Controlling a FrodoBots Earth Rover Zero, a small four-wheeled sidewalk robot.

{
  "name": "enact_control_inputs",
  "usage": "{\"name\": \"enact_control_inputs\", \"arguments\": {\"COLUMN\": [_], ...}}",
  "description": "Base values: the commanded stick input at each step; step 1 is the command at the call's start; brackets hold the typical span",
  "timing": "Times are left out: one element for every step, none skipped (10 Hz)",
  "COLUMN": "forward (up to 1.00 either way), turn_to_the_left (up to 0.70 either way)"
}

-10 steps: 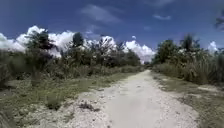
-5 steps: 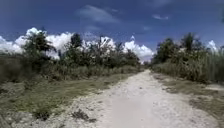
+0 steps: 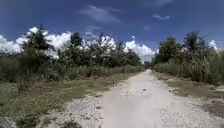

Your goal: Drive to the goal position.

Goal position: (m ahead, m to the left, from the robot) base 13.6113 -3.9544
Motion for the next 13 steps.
{"name": "enact_control_inputs", "arguments": {"forward": [0.5,0.5,0.5,0.5,0.5,0.5,0.5,0.5,0.5,0.5,0.5,0.5,0.5], "turn_to_the_left": [0.0,0.0,0.0,0.0,0.0,0.0,0.0,0.0,0.0,0.0,0.0,0.0,-0.01]}}
